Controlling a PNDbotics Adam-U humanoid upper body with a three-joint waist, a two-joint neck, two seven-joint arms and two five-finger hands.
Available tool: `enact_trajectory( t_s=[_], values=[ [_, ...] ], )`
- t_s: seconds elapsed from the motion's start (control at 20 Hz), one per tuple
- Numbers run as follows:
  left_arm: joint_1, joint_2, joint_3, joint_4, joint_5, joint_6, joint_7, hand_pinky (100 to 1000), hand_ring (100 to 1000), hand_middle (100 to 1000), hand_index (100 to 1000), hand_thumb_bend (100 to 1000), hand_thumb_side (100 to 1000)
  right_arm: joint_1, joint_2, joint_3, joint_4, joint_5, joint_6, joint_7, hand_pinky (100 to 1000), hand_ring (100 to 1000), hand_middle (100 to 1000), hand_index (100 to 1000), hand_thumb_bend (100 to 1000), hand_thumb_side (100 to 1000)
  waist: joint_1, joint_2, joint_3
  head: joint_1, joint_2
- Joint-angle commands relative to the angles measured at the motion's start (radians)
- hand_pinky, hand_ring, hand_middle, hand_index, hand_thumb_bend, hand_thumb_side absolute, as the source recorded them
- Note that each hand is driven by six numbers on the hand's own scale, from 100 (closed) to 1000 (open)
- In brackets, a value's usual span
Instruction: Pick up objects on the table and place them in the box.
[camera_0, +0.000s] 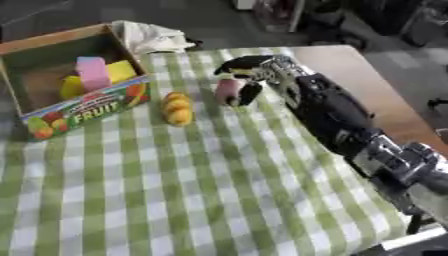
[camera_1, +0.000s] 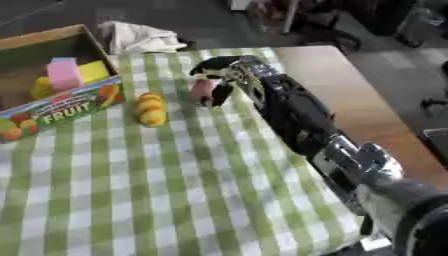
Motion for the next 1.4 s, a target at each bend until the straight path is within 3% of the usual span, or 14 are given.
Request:
enact_trajectory(
  t_s=[0.05, 0.2, 0.3, 0.45, 0.7, 0.85, 1.1, 1.4],
  values=[
    [-0.005, 0.013, 0.007, -0.021, -0.007, 0.004, 0.003, 614, 649, 564, 807, 100, 741, -0.013, -0.04, -0.022, -0.008, 0.034, 0.023, -0.051, 810, 800, 520, 930, 230, 253, 0.005, -0.019, -0.002, 0.001, -0.008],
    [-0.005, 0.013, 0.007, -0.021, -0.007, 0.006, 0.003, 614, 649, 565, 807, 100, 742, -0.021, -0.038, -0.026, -0.049, 0.04, 0.07, -0.178, 759, 691, 393, 846, 212, 214, 0.004, -0.02, -0.001, 0.002, -0.009],
    [-0.006, 0.013, 0.007, -0.021, -0.007, 0.007, 0.003, 614, 649, 565, 807, 100, 742, -0.029, -0.039, -0.019, -0.093, 0.029, 0.087, -0.255, 746, 657, 371, 827, 195, 184, 0.003, -0.021, 0.0, 0.002, -0.01],
    [-0.007, 0.014, 0.007, -0.021, -0.007, 0.01, 0.002, 613, 649, 565, 806, 100, 743, -0.053, -0.039, 0.006, -0.168, -0.004, 0.084, -0.306, 746, 650, 374, 824, 185, 158, 0.001, -0.023, 0.005, 0.001, -0.013],
    [-0.019, 0.011, -0.006, -0.021, 0.002, 0.014, -0.011, 613, 649, 565, 806, 100, 742, -0.128, -0.009, 0.073, -0.288, -0.105, 0.037, -0.279, 749, 642, 381, 830, 104, 104, -0.004, -0.028, 0.027, -0.005, -0.016],
    [-0.033, 0.009, -0.015, -0.021, 0.01, 0.016, -0.022, 612, 649, 565, 805, 100, 739, -0.176, 0.019, 0.104, -0.325, -0.148, 0.019, -0.248, 750, 641, 382, 832, 100, 100, -0.009, -0.029, 0.05, -0.012, -0.018],
    [-0.067, 0.005, -0.028, -0.021, 0.026, 0.013, -0.039, 612, 649, 564, 805, 100, 729, -0.229, 0.071, 0.125, -0.299, -0.165, 0.008, -0.232, 754, 643, 398, 841, 100, 100, -0.025, -0.027, 0.112, -0.028, -0.023],
    [-0.1, -0.005, -0.038, -0.021, 0.035, 0.011, -0.055, 612, 645, 563, 804, 100, 730, -0.245, 0.121, 0.129, -0.233, -0.153, -0.005, -0.278, 762, 660, 468, 857, 100, 100, -0.046, -0.013, 0.169, -0.04, -0.033]
  ],
)
